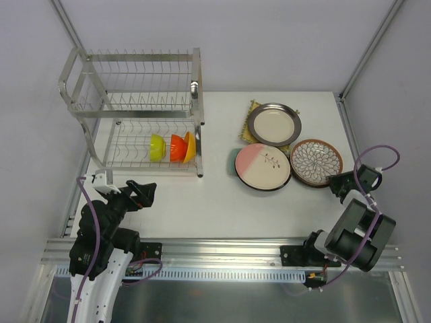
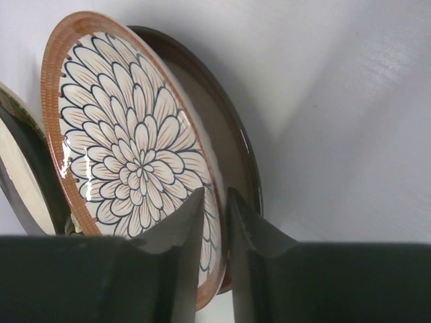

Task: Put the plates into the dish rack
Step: Grab a plate with the right arm

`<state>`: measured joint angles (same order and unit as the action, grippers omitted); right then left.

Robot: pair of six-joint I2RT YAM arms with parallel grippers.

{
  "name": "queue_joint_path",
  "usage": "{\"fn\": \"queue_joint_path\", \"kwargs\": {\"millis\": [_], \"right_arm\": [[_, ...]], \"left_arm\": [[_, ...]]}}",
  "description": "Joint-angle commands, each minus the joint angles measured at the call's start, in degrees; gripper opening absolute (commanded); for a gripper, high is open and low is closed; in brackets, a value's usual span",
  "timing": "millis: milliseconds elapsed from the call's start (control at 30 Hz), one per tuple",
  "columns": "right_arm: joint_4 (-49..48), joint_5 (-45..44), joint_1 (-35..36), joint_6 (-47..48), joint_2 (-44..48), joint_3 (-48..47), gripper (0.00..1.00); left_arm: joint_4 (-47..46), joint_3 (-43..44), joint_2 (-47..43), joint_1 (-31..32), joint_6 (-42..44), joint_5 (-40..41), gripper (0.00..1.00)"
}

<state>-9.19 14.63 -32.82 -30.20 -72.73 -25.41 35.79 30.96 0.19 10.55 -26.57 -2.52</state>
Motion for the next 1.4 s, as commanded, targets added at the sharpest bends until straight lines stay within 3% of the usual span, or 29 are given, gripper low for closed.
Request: {"fn": "queue_joint_path", "kwargs": {"millis": [0,267,600,767,1033,1367], "right_arm": [[-1.45,-0.48,-0.4,-0.92,2.67,-0.25,0.2],[5.93,-1.36,-0.32,-3.29,11.63,-3.5,0.01],[10.77,-3.3,0.12,-11.62,24.56,-5.88,0.0],[15.16,-2.86,1.17,-10.33,28.08,-9.65,0.01],[16.4,6.18,9.77,-7.08,25.97,-16.07,0.01],[18.16,15.77,25.07,-0.31,23.77,-19.07,0.01]], "left_arm": [[-2.22,-0.29,-9.59,0.35,0.46,0.06,0.99],[-2.3,-0.37,-9.59,0.44,0.46,0.15,0.99],[-2.22,-0.55,-9.33,0.44,-0.06,2.17,0.99],[-2.3,0.24,-8.71,0.44,-0.33,4.72,0.99],[-2.48,7.35,4.72,0.53,-2.87,0.69,0.99],[-6.6,13.52,25.02,0.44,-10.78,-18.03,0.99]]}}
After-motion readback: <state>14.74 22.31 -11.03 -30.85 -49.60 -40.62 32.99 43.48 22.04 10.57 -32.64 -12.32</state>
